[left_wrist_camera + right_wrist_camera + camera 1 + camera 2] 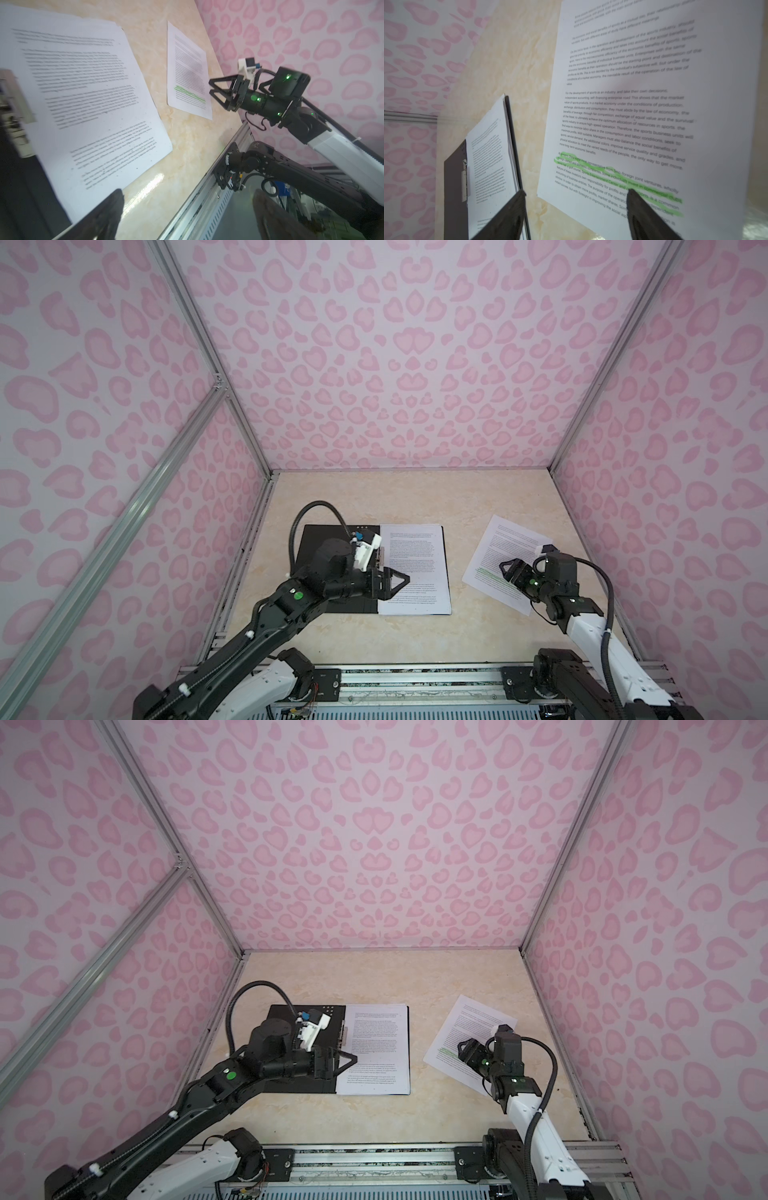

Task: Put the files into the folder
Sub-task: 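Reach the left gripper to the sheet edge while the right gripper holds it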

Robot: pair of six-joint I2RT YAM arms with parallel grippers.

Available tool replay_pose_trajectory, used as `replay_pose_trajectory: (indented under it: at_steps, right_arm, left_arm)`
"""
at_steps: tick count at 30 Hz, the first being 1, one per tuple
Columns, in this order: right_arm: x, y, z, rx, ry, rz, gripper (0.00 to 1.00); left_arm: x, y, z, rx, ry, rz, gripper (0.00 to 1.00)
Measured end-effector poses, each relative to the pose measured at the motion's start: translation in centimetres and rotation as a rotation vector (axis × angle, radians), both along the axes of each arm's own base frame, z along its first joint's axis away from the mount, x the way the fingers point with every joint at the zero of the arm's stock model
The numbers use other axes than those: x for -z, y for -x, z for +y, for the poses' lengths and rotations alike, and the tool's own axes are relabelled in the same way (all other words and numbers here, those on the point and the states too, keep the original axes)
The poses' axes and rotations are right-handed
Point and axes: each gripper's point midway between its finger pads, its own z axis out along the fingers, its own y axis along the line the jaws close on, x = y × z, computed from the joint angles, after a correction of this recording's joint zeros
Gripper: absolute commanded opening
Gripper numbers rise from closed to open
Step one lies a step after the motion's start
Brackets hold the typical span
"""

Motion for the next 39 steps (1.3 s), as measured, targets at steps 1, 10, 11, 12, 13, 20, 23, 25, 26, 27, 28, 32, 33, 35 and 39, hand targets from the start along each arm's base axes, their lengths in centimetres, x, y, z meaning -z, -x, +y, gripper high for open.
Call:
replay_pose_trajectory:
  at_steps: [1,10,11,12,13,20,23,25,26,27,28,32,33,35,39]
  right_arm:
    - [-0.1,-0.2,-0.5,0.011,-0.004,0.001,0.77]
    - [2.1,-2.2,-2.7,0.050,-0.003,0.103,0.75]
    - [2.3,-2.1,-2.9,0.063,-0.004,0.108,0.75]
    - [2.2,-2.2,-2.9,0.066,-0.001,0.102,0.75]
    - [1.9,-2.5,-3.0,0.068,0.004,0.085,0.75]
    - [2.2,-2.8,-3.4,0.100,0.003,0.047,0.74]
    - [3.1,-2.2,-3.3,0.109,-0.011,0.073,0.74]
    - [3.0,-2.3,-3.2,0.108,-0.012,0.068,0.74]
    - [3.0,-2.3,-3.2,0.117,-0.019,0.062,0.74]
    - [3.1,-2.3,-3.2,0.119,-0.022,0.057,0.73]
    - [3.4,-2.1,-3.1,0.122,-0.027,0.058,0.73]
    - [4.6,-1.6,-2.5,0.132,-0.035,0.102,0.73]
    - [4.5,-1.7,-2.4,0.127,-0.030,0.104,0.73]
    - [4.4,-2.0,-2.4,0.134,-0.019,0.106,0.73]
    - [5.1,-1.7,-3.0,0.174,0.002,0.133,0.73]
  left_arm:
    - [0.3,0.4,-1.7,0.042,-0.018,0.007,0.99]
    - [5.3,-4.4,-12.9,0.155,-0.169,0.062,0.92]
    - [5.8,-5.1,-13.9,0.161,-0.175,0.062,0.92]
    - [6.5,-5.6,-14.9,0.174,-0.189,0.069,0.91]
    - [7.1,-6.3,-15.9,0.184,-0.198,0.071,0.92]
    - [10.9,-10.2,-20.5,0.217,-0.266,0.061,0.98]
    - [12.7,-11.3,-21.2,0.221,-0.299,0.067,0.98]
    - [13.8,-11.8,-21.5,0.224,-0.315,0.079,0.98]
    - [14.3,-11.9,-21.5,0.224,-0.324,0.087,0.98]
    - [14.7,-12.0,-21.6,0.225,-0.329,0.095,0.98]
    - [15.2,-12.1,-21.5,0.224,-0.336,0.103,0.98]
    - [16.1,-11.9,-21.9,0.245,-0.333,0.130,0.98]
    - [16.2,-11.8,-22.0,0.249,-0.328,0.134,0.98]
    - [16.2,-11.7,-22.4,0.261,-0.307,0.142,0.98]
    - [16.2,-11.6,-22.7,0.262,-0.263,0.175,0.99]
